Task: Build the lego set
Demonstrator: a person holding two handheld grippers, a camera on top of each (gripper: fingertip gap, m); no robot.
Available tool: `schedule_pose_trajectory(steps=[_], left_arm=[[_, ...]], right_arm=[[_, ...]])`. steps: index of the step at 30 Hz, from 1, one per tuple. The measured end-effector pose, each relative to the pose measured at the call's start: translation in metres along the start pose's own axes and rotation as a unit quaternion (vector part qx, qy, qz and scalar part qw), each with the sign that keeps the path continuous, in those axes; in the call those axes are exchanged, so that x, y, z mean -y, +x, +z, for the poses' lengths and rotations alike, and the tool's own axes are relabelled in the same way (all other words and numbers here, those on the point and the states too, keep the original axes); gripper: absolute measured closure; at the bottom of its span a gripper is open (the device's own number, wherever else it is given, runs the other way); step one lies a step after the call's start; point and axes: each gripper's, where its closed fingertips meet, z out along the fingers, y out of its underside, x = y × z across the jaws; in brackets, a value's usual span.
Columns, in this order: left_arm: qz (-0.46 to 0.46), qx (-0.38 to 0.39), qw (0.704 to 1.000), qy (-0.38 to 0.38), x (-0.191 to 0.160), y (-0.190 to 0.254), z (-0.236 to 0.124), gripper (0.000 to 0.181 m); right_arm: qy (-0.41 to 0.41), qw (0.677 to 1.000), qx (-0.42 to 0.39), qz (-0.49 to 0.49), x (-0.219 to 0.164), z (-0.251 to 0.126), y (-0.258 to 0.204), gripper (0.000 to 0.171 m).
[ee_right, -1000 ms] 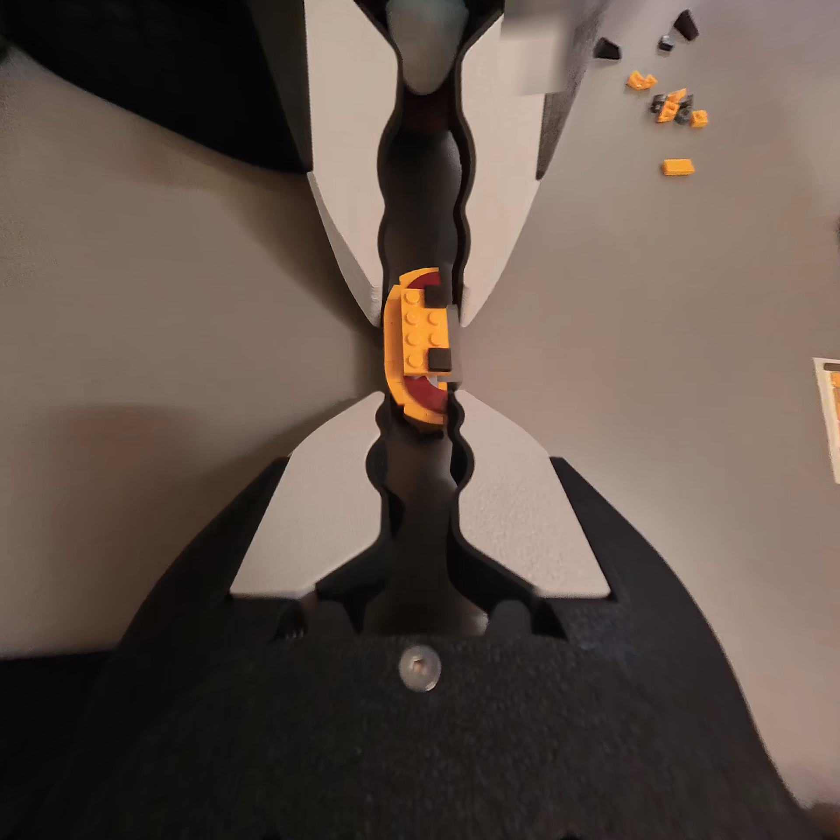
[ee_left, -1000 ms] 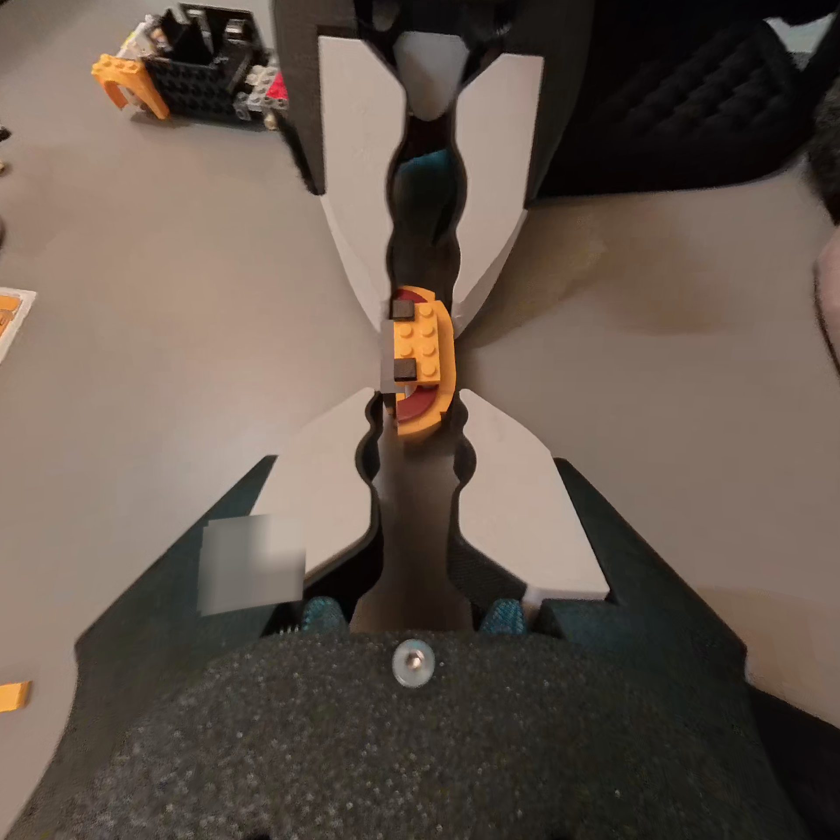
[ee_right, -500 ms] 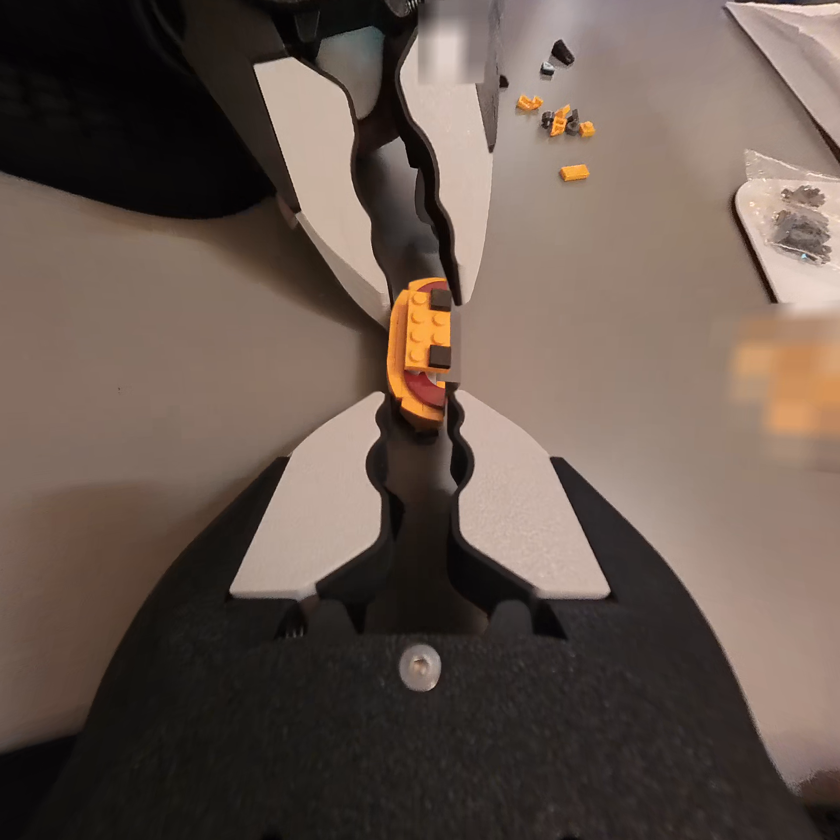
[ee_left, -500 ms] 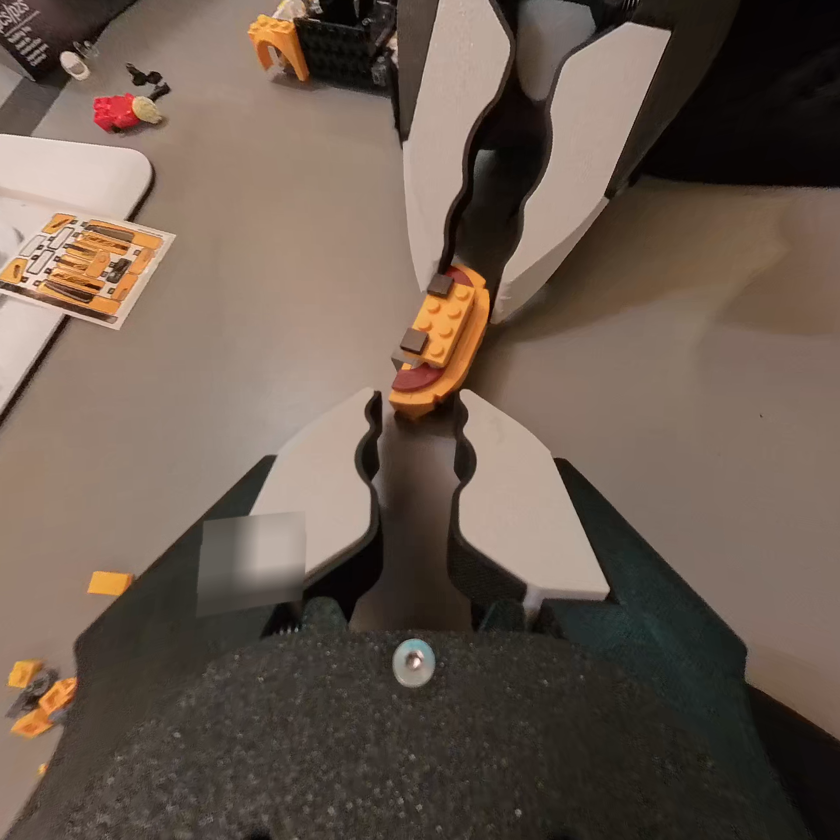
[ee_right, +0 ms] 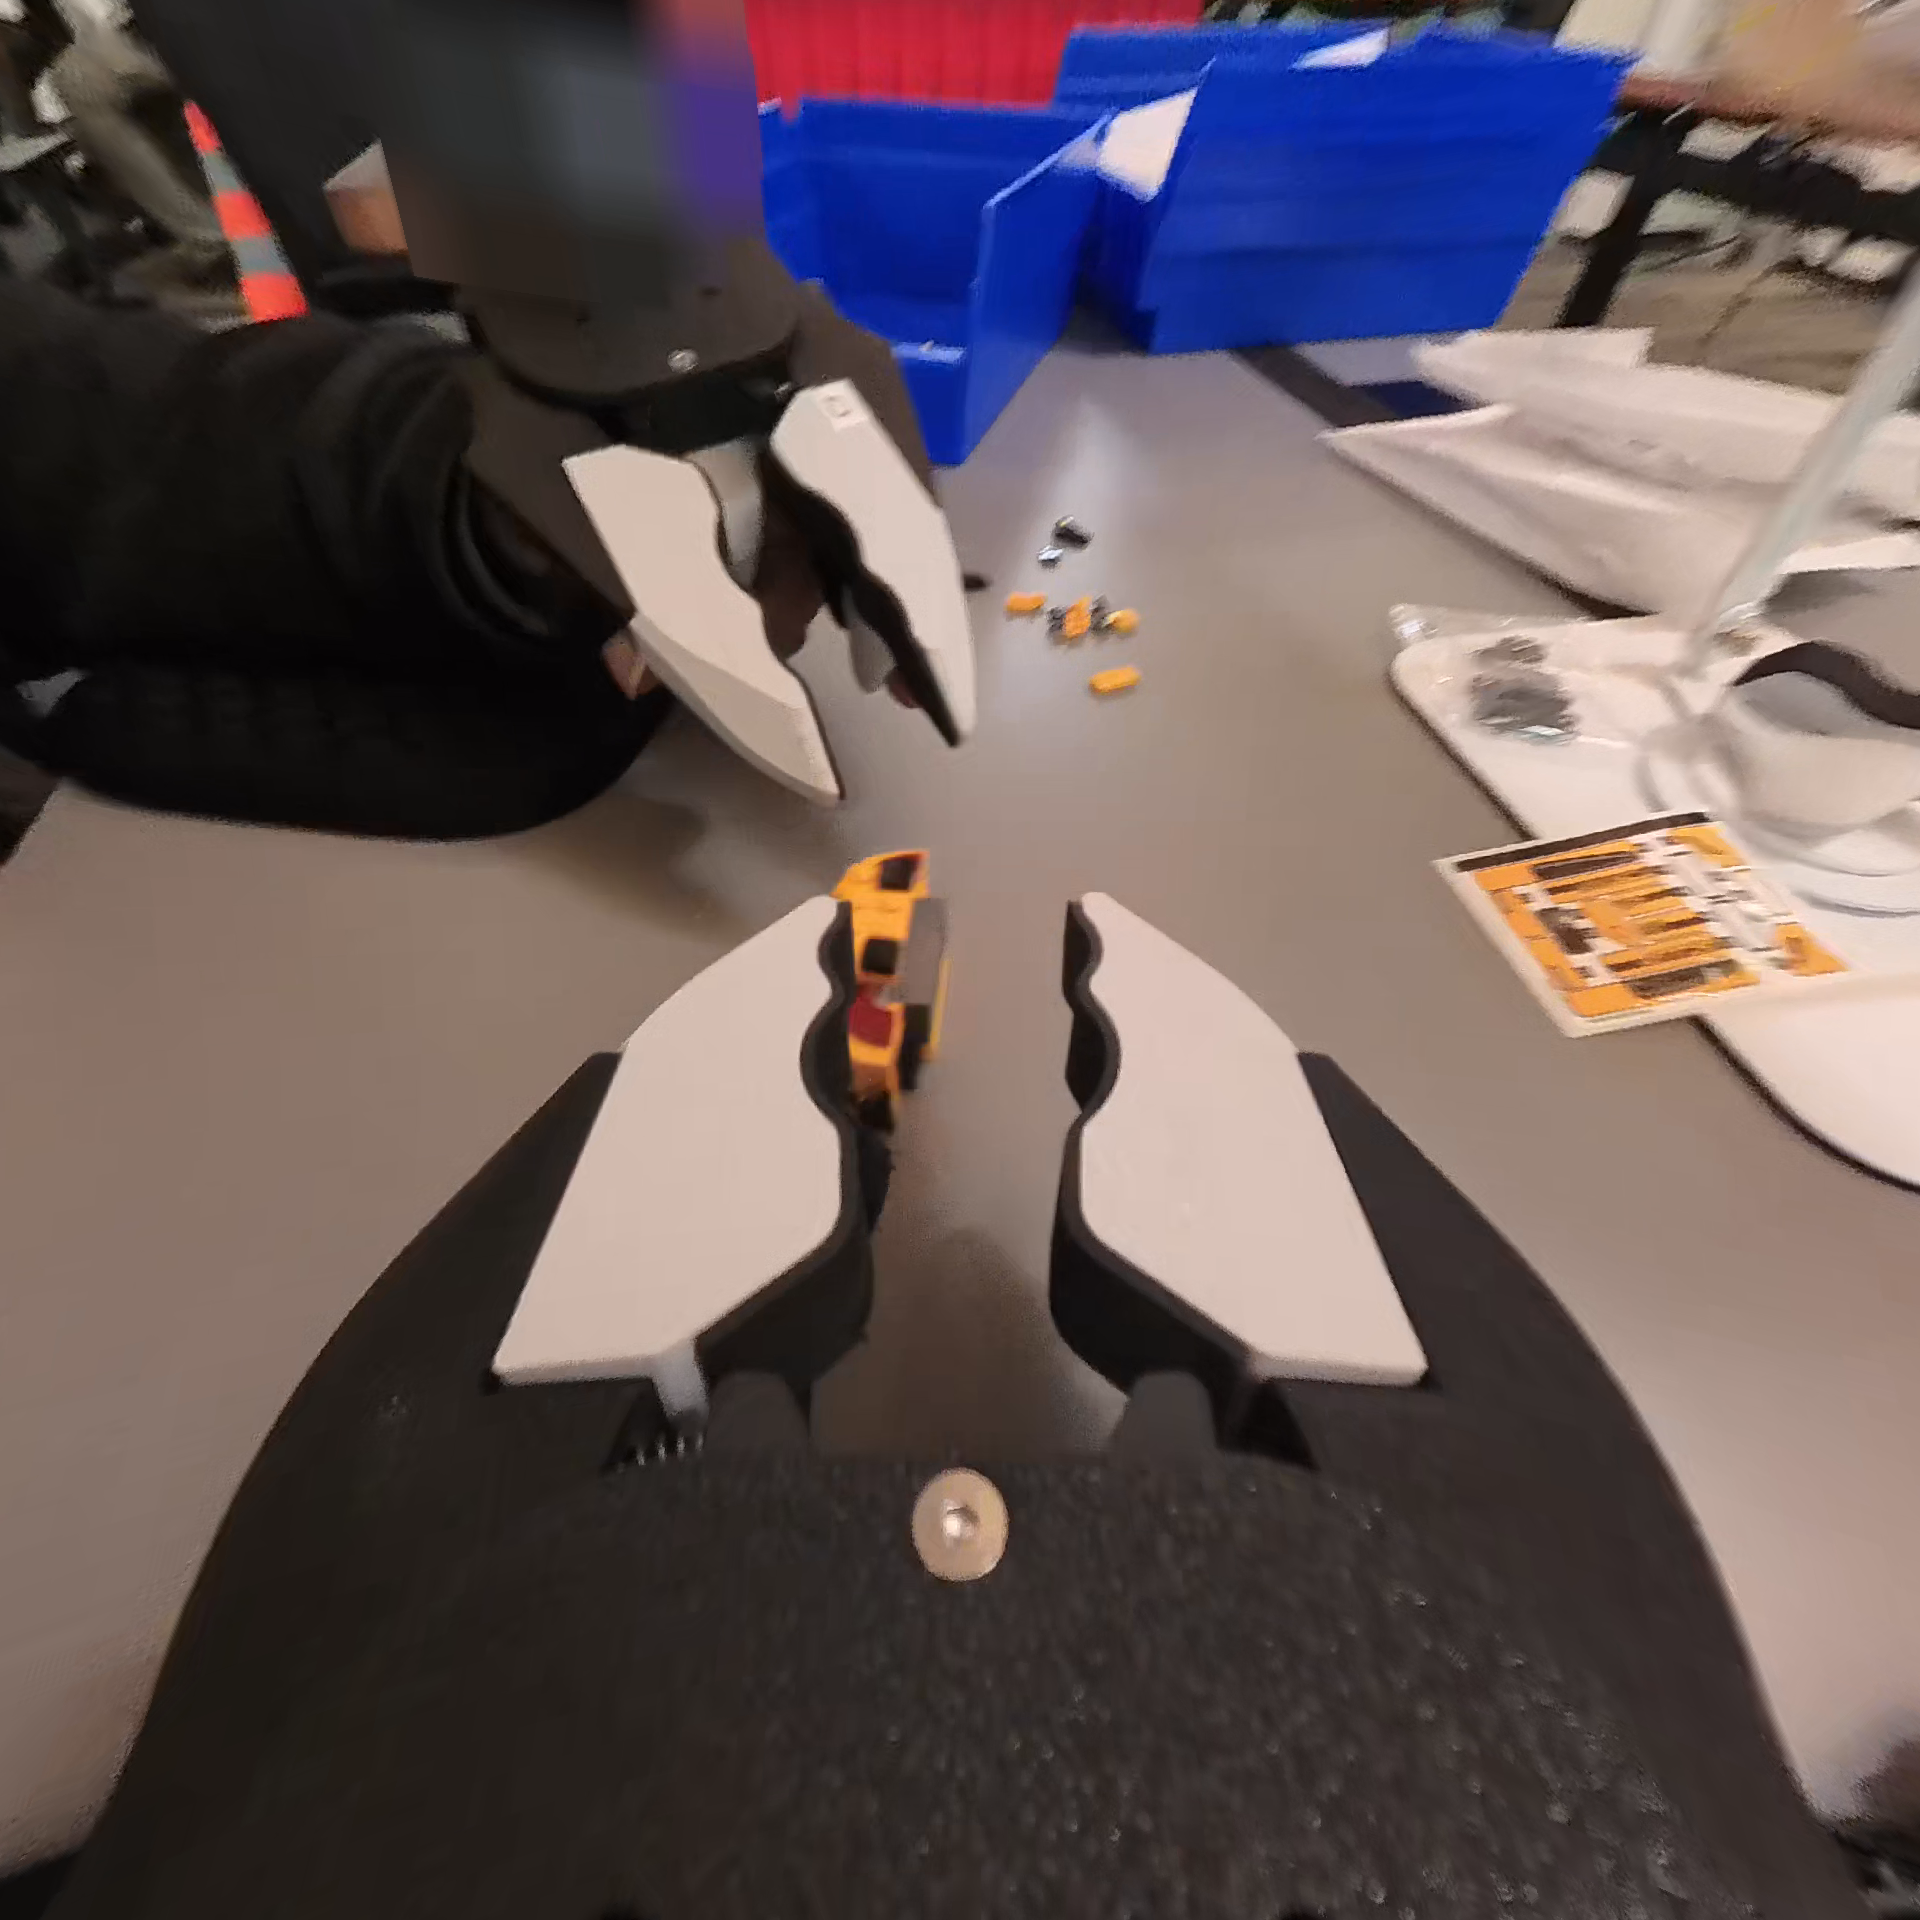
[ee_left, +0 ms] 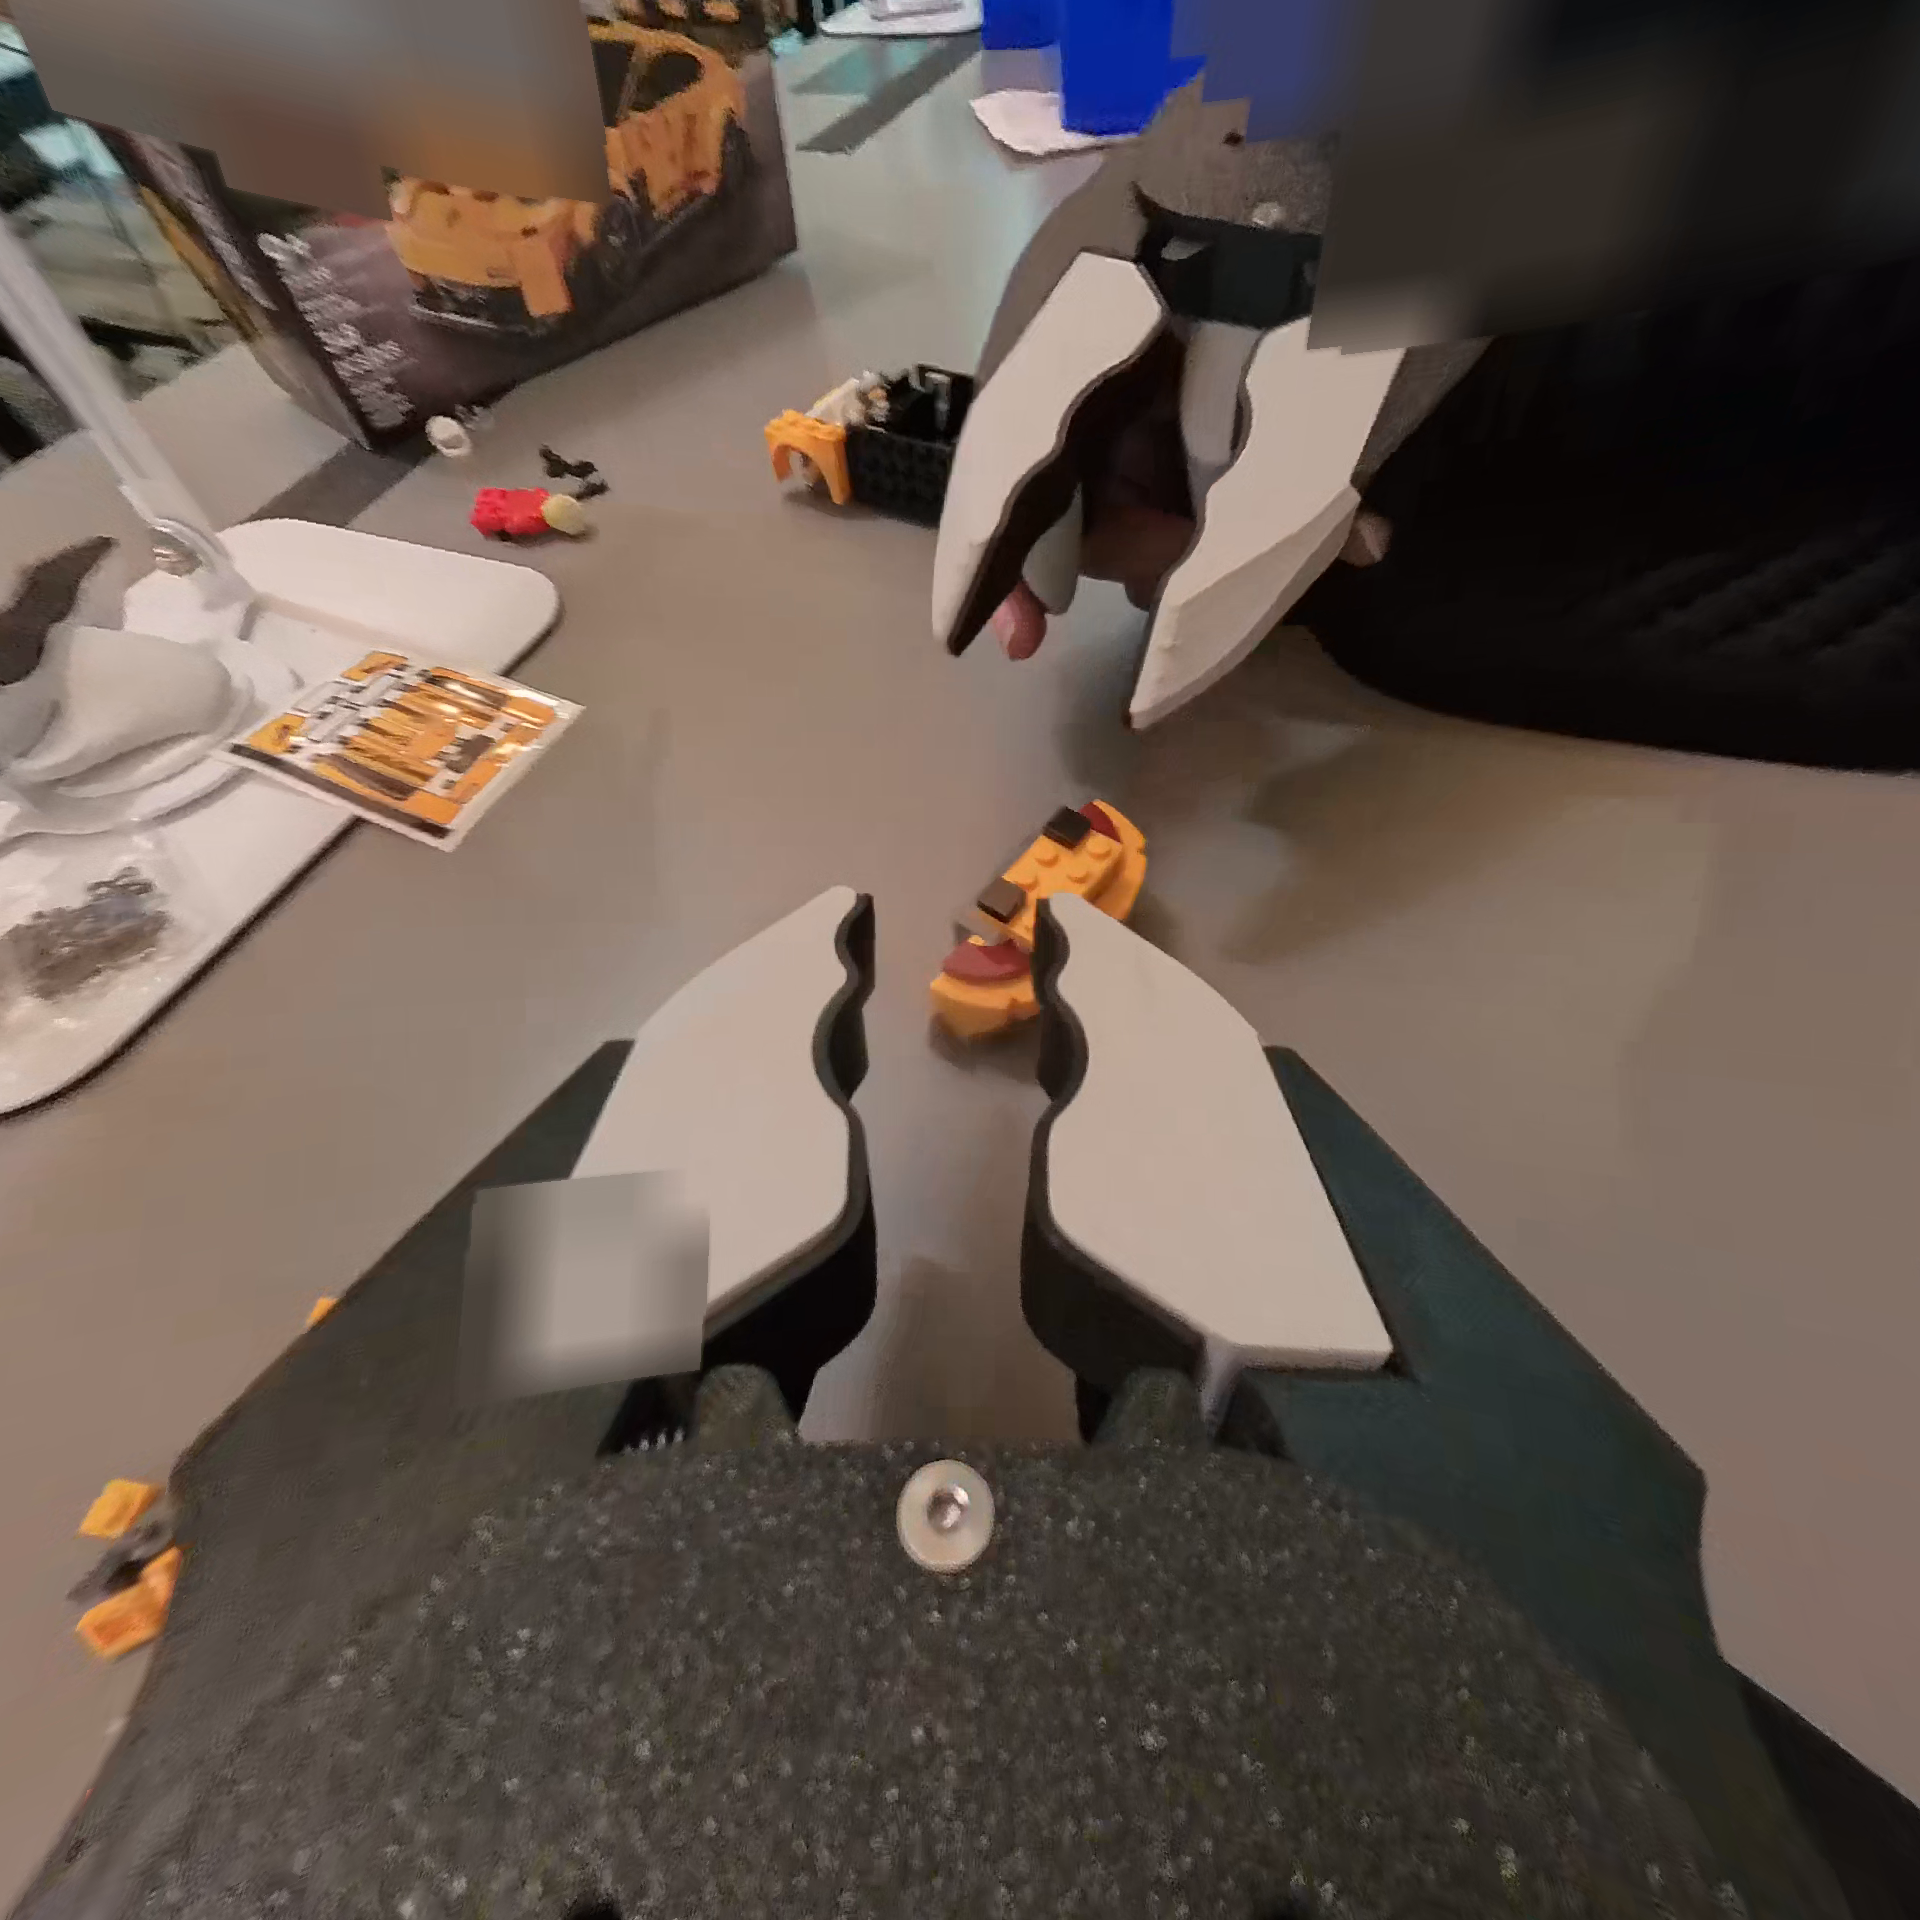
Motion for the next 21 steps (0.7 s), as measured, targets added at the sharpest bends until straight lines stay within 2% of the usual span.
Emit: schedule_pose_trajectory(steps=[2,6,10,12,16,21], left_arm=[[0.001,0.032,0.999,0.018,0.006,-0.011,-0.006,0.158],[-0.016,0.099,0.992,0.079,0.022,-0.036,-0.028,0.181],[-0.041,0.170,0.973,0.151,0.036,-0.063,-0.054,0.181],[-0.049,0.196,0.964,0.171,0.038,-0.073,-0.063,0.181],[-0.054,0.214,0.957,0.188,0.041,-0.079,-0.071,0.181],[-0.044,0.223,0.956,0.183,0.040,-0.079,-0.071,0.181]], right_arm=[[0.021,0.999,-0.047,-0.006,0.006,-0.004,0.014,0.134],[0.068,0.988,-0.135,-0.007,0.021,-0.018,0.042,0.144],[0.101,0.972,-0.211,0.007,0.030,-0.034,0.064,0.151],[0.106,0.961,-0.255,0.004,0.035,-0.040,0.074,0.161],[0.121,0.941,-0.317,-0.005,0.062,-0.039,0.090,0.171],[0.186,0.912,-0.356,0.079,0.108,-0.024,0.125,0.171]])
